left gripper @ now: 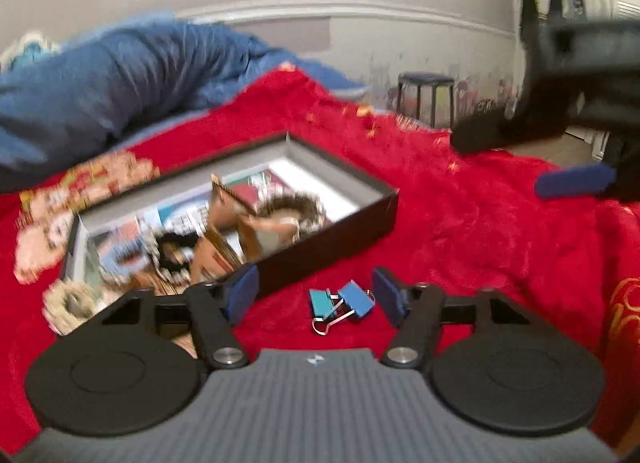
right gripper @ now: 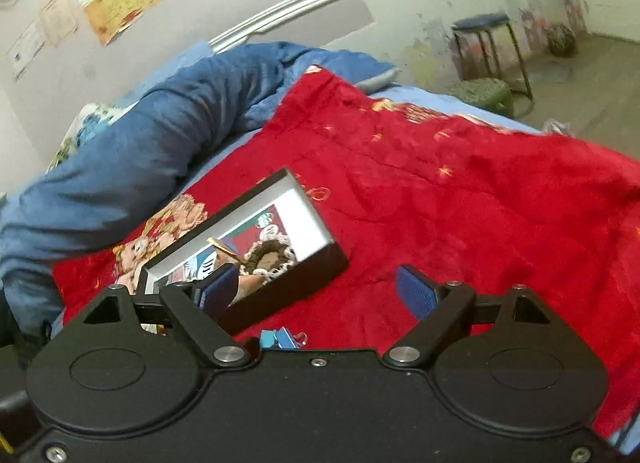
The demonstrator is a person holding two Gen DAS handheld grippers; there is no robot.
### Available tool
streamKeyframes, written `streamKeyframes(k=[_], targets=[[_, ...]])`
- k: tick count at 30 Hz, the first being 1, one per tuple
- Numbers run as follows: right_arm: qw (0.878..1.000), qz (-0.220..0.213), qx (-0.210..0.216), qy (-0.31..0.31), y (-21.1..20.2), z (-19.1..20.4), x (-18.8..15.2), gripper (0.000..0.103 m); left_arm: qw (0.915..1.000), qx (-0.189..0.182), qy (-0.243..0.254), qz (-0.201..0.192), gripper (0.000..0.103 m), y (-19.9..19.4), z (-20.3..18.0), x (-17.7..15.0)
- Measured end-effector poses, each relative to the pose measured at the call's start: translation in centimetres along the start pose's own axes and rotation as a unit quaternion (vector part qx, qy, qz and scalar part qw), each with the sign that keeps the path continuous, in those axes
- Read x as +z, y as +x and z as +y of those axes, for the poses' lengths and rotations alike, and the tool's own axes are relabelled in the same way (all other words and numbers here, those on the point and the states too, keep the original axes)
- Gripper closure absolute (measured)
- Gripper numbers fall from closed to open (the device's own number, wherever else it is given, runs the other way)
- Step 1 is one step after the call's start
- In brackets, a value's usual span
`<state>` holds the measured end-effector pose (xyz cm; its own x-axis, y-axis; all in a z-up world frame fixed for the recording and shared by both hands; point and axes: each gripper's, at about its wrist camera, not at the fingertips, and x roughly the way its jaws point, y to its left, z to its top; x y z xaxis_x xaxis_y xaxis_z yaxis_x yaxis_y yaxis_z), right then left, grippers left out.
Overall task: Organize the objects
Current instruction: 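Open both grippers and move them back to the blue binder clips, then grasp a blue binder clip with the left gripper while the right grasps another clip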
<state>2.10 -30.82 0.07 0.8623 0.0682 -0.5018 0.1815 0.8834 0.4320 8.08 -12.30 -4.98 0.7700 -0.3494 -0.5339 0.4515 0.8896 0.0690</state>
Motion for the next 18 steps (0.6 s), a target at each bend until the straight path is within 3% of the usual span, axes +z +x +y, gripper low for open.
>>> streamKeyframes(k=[3, 7, 8, 9, 10, 18], targets=[[1.0, 0.008, -0.004, 0.005, 0.7, -0.5, -0.2, 0.017, 0.9995, -0.004, -0.014, 0.029, 0.033, 1.9, 0.2, -0.6], [0.999, 0.03, -0.014, 0.027, 2.4, -1.3, -0.2, 0.017, 0.9989, -0.014, 0.018, 0.041, 0.034, 3.0, -1.0, -1.4], [0.999, 0.03, -0.014, 0.029, 2.5, -1.5, -0.2, 0.017, 0.9985, -0.019, 0.025, 0.045, 0.056, 3.2, -1.2, -1.5], [0.999, 0.029, -0.013, 0.029, 2.7, -1.6, -0.1, 0.017, 0.9978, -0.028, 0.031, 0.051, 0.071, 3.5, -1.6, -1.7], [0.999, 0.028, -0.014, 0.029, 2.9, -1.6, -0.1, 0.017, 0.997, -0.031, 0.038, 0.06, 0.078, 3.7, -1.9, -1.8], [0.999, 0.018, -0.009, 0.041, 2.4, -2.0, 0.2, 0.018, 0.9977, -0.004, 0.037, 0.056, 0.078, 2.1, -1.8, -1.6]])
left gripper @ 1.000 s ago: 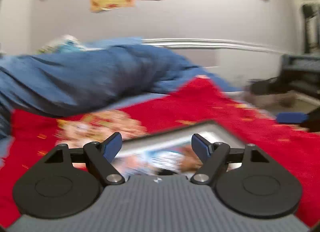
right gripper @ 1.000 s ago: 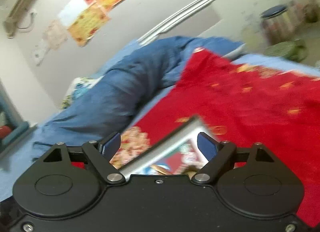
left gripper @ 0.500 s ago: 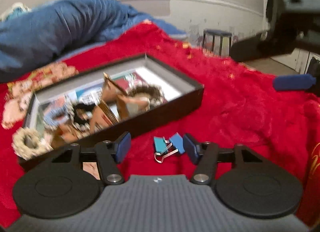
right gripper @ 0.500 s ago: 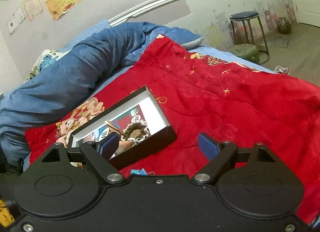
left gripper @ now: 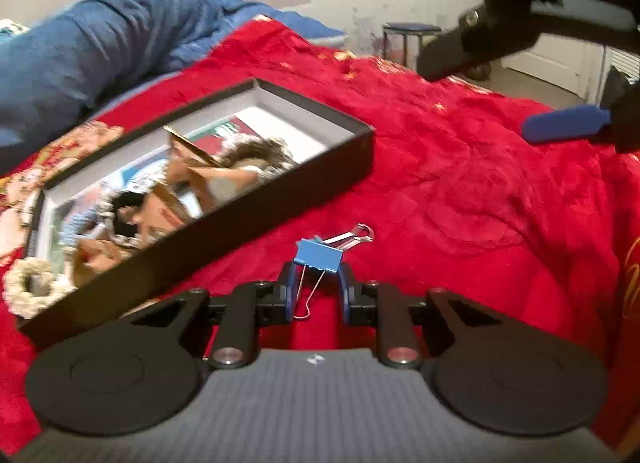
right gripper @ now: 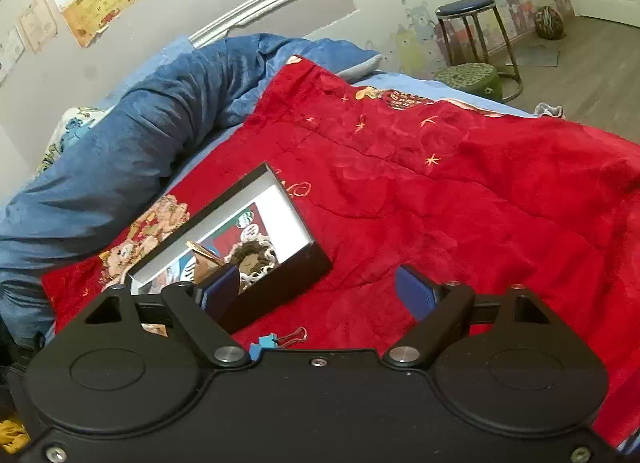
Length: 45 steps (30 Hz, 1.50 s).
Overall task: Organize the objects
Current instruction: 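Grasp a blue binder clip with the left gripper while the right grasps another clip, then carry both binder clips over the box and lower them inside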
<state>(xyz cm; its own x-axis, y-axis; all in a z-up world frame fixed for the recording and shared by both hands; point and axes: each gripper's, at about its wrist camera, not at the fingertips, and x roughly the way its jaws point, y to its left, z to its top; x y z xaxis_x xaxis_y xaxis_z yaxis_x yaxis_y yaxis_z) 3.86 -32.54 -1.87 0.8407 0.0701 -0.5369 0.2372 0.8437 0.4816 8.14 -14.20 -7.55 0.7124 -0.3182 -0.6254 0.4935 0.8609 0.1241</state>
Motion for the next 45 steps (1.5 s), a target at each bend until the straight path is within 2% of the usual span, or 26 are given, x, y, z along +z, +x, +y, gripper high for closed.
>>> streamKeyframes(k=[5, 10, 12, 17, 20, 22, 23, 29, 32, 37, 42, 45], targets=[[1.0, 0.013, 0.021, -0.01, 0.9, 0.9, -0.5, 0.018, 0.9988, 0.047, -0.013, -0.009, 0.078, -2.2, 1.6, 0.3], [0.995, 0.06, 0.061, -0.054, 4.8, 3.0, -1.7, 0.02, 0.9919, 0.125, -0.025, -0.003, 0.078, -3.9, 4.1, 0.1], [0.993, 0.076, 0.055, -0.074, 6.6, 3.8, -2.3, 0.021, 0.9888, 0.142, -0.046, 0.003, 0.078, -4.4, 5.5, 0.3], [0.986, 0.124, 0.007, -0.115, 10.1, 4.9, -4.4, 0.027, 0.9876, 0.137, -0.077, 0.003, 0.078, -4.3, 7.4, 0.6], [0.98, 0.117, -0.009, -0.16, 10.3, 5.9, -5.5, 0.03, 0.9876, 0.122, -0.099, 0.008, 0.078, -3.9, 7.8, 0.8], [0.979, 0.11, -0.029, -0.172, 10.7, 6.4, -5.9, 0.043, 0.9875, 0.113, -0.109, 0.01, 0.078, -3.7, 7.8, 0.8], [0.977, 0.106, -0.042, -0.18, 10.9, 6.6, -6.1, 0.053, 0.9875, 0.113, -0.11, 0.009, 0.078, -3.7, 7.8, 0.9], [0.979, 0.09, -0.05, -0.178, 10.7, 6.8, -5.9, 0.056, 0.9873, 0.118, -0.106, -0.004, 0.078, -3.9, 7.5, 0.8], [0.983, 0.084, -0.042, -0.16, 10.0, 6.6, -5.5, 0.057, 0.986, 0.122, -0.113, -0.009, 0.078, -4.1, 7.7, 0.8], [0.989, 0.048, 0.001, -0.138, 7.8, 7.1, -4.4, 0.057, 0.9832, 0.134, -0.123, -0.02, 0.078, -4.6, 8.1, 0.5], [0.99, 0.02, 0.058, -0.124, 6.0, 7.8, -3.0, 0.057, 0.9802, 0.138, -0.134, -0.047, 0.078, -5.5, 8.6, 0.8], [0.989, 0.019, 0.078, -0.123, 5.8, 8.4, -2.4, 0.057, 0.9803, 0.143, -0.111, -0.079, 0.078, -6.1, 8.7, 1.4]])
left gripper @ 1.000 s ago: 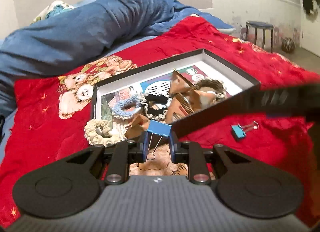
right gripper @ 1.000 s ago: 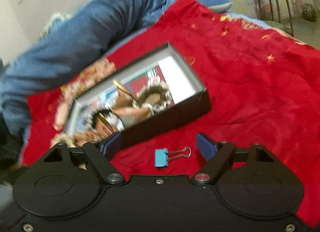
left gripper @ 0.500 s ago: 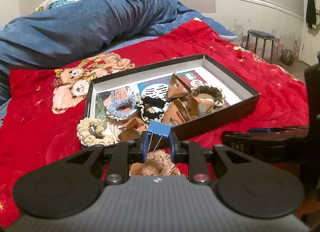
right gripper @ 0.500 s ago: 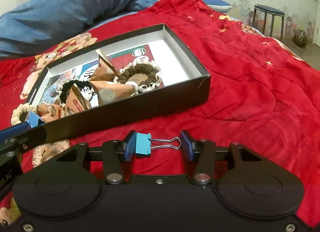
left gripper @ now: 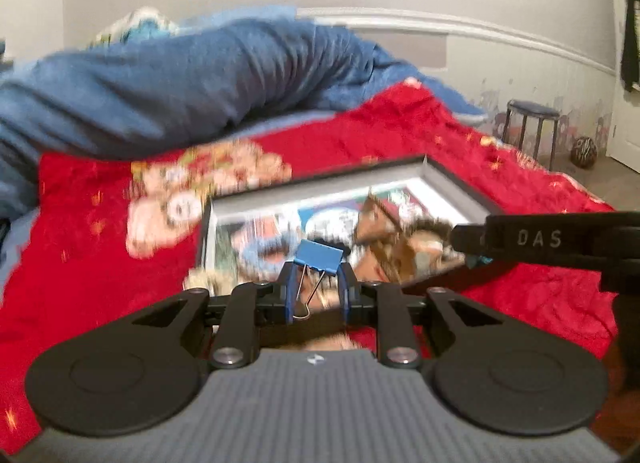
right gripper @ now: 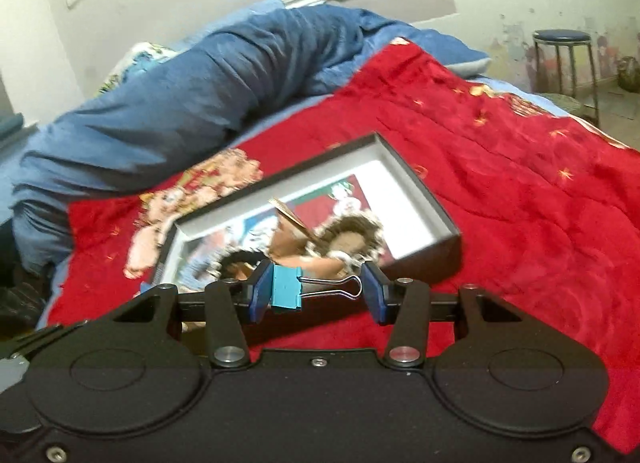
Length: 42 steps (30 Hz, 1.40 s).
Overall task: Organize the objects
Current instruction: 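Carry both binder clips over the box and lower them inside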
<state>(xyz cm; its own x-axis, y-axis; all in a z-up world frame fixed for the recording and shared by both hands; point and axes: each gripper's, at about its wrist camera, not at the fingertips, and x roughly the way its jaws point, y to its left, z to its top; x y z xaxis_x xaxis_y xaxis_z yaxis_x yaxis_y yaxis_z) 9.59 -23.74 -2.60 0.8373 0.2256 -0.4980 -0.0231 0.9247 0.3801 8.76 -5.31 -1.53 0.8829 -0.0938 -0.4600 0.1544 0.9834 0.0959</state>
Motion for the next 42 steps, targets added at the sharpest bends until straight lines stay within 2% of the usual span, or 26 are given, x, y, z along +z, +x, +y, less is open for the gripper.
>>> streamKeyframes(k=[4, 13, 17, 20, 24, 26, 29, 35, 38, 42], targets=[[0.999, -0.007, 0.037, 0.0, -0.2, 0.7, 0.7, 0.057, 0.9986, -0.006, 0.032, -0.043, 0.078, -0.6, 0.0, 1.2], [0.996, -0.009, 0.093, -0.008, 0.6, 0.8, 4.1, 0.057, 0.9976, -0.03, 0.03, -0.055, 0.078, 0.7, 1.2, 3.4], [0.997, 0.0, 0.08, -0.021, 2.7, 0.0, 6.3, 0.057, 0.9955, -0.06, 0.007, -0.073, 0.078, 2.3, 3.0, 4.6], [0.997, 0.003, 0.078, -0.023, 4.5, -1.0, 7.5, 0.057, 0.9955, -0.058, -0.006, -0.075, 0.078, 4.4, 4.0, 5.4], [0.997, 0.008, 0.078, -0.017, 7.6, -2.1, 7.5, 0.057, 0.9966, -0.041, -0.032, -0.065, 0.078, 7.0, 4.3, 5.2], [0.997, 0.006, 0.072, -0.004, 8.9, -2.8, 7.0, 0.057, 0.9981, -0.025, -0.016, -0.055, 0.078, 8.4, 3.5, 4.3], [0.998, 0.01, 0.063, 0.002, 10.5, -3.8, 6.4, 0.057, 0.9993, -0.019, 0.007, -0.032, 0.078, 9.9, 1.8, 2.8], [0.998, 0.005, 0.054, 0.033, 11.8, -5.6, 6.0, 0.057, 0.9983, 0.002, 0.05, -0.028, 0.078, 10.5, -0.7, 1.5], [0.999, 0.013, 0.045, 0.019, 12.0, -5.6, 5.7, 0.057, 0.9987, 0.006, 0.05, -0.006, 0.078, 10.5, -1.2, 1.1], [0.999, 0.015, 0.045, 0.011, 11.9, -5.1, 5.3, 0.057, 0.9987, 0.01, 0.049, 0.002, 0.078, 10.3, -1.5, 0.7]])
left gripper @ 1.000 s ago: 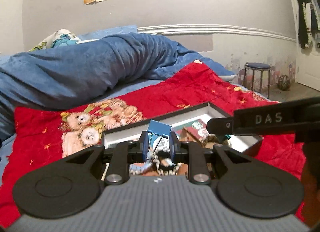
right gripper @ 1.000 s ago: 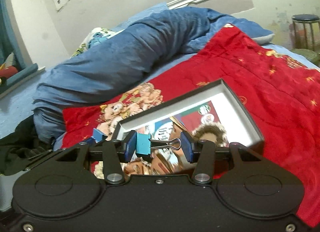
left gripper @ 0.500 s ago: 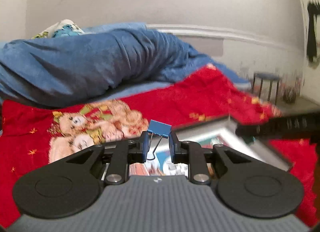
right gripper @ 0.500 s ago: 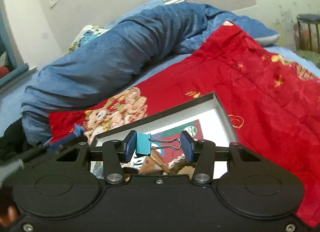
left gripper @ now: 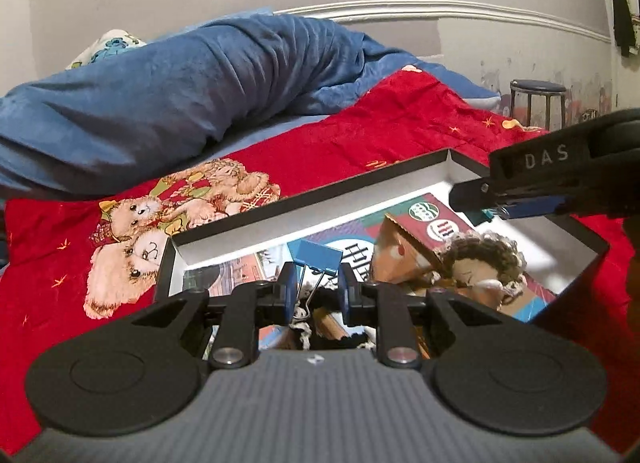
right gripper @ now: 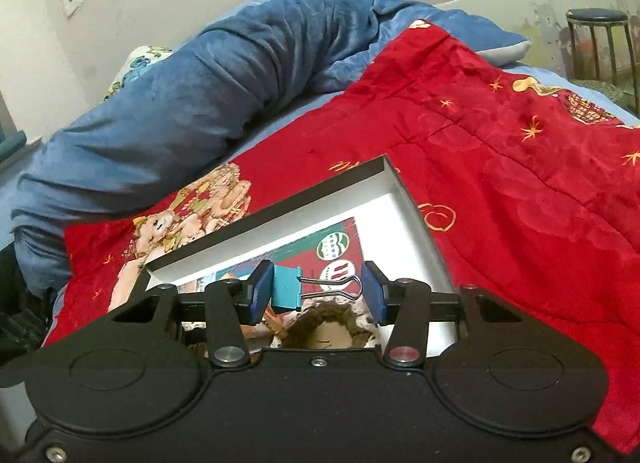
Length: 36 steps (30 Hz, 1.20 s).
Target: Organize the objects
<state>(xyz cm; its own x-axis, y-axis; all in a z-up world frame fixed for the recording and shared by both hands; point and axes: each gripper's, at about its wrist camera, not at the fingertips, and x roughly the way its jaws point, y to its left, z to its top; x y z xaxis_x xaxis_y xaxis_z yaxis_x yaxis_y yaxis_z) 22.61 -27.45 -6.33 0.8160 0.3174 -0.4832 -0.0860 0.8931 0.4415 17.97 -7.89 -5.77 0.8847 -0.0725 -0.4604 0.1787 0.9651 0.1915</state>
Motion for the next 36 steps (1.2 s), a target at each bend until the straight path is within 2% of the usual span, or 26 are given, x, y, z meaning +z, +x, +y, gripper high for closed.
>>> streamKeyframes(k=[6, 9, 11, 13, 14, 15, 17, 18, 21, 22, 23, 24, 26, 29, 32, 36], targets=[[1.0, -0.005, 0.003, -0.001, -0.2, 0.2, -0.2, 0.057, 1.0, 0.002, -0.004, 0.004, 0.077, 0.6, -0.1, -0.4], [1.0, -0.002, 0.015, 0.012, -0.1, -0.1, -0.3, 0.057, 1.0, -0.001, -0.007, 0.003, 0.073, 0.7, 0.0, -0.5], [1.0, -0.008, 0.017, 0.017, -0.1, -0.2, -0.4, 0.055, 1.0, 0.004, -0.004, -0.005, 0.049, 0.5, 0.0, -0.5], [0.999, -0.015, 0.021, 0.026, -0.5, -0.2, -0.4, 0.053, 0.9997, 0.016, -0.006, -0.015, 0.037, 0.2, 0.0, -0.4], [0.999, -0.019, 0.029, 0.033, -0.8, -0.3, -0.4, 0.048, 0.9996, 0.022, -0.007, -0.019, 0.03, 0.0, 0.1, -0.3], [0.998, -0.026, 0.039, 0.038, -1.2, -0.2, -0.2, 0.037, 0.9992, 0.031, -0.008, -0.023, 0.026, -0.3, 0.2, -0.1], [0.997, -0.038, 0.05, 0.038, -2.0, 0.0, 0.1, 0.03, 0.9982, 0.046, -0.014, -0.035, 0.016, -1.1, 0.5, 0.2], [0.997, -0.037, 0.053, 0.033, -2.4, 0.2, 0.5, 0.026, 0.9977, 0.053, -0.018, -0.038, 0.014, -1.4, 0.7, 0.4], [0.998, -0.045, 0.037, 0.013, -4.3, 1.4, 1.1, 0.013, 0.9966, 0.068, -0.037, -0.027, 0.012, -2.5, 1.5, 0.8], [0.998, -0.053, 0.026, 0.007, -5.3, 1.8, 1.0, 0.01, 0.9965, 0.067, -0.047, -0.02, 0.012, -3.1, 1.8, 0.8], [0.998, -0.058, 0.017, 0.005, -6.2, 2.1, 0.9, 0.002, 0.9963, 0.062, -0.056, -0.017, 0.011, -3.6, 2.1, 0.9], [0.998, -0.062, 0.006, 0.002, -7.2, 2.4, 0.7, 0.0, 0.996, 0.056, -0.068, -0.014, 0.009, -4.3, 2.3, 0.8], [0.998, -0.065, -0.014, -0.003, -9.5, 2.8, 0.0, 0.0, 0.9956, 0.037, -0.086, -0.006, 0.004, -5.9, 2.6, 0.6], [0.996, -0.055, -0.046, -0.044, -12.6, 4.1, -1.9, 0.0, 0.995, 0.006, -0.098, 0.019, 0.004, -8.0, 2.8, 0.1], [0.991, -0.035, -0.087, -0.096, -15.2, 5.7, -5.1, 0.0, 0.9938, 0.0, -0.109, 0.024, 0.003, -10.2, 2.7, -0.7], [0.985, -0.012, -0.123, -0.123, -16.7, 7.0, -8.6, 0.0, 0.9892, 0.01, -0.143, 0.033, 0.0, -13.3, 3.4, -2.0]])
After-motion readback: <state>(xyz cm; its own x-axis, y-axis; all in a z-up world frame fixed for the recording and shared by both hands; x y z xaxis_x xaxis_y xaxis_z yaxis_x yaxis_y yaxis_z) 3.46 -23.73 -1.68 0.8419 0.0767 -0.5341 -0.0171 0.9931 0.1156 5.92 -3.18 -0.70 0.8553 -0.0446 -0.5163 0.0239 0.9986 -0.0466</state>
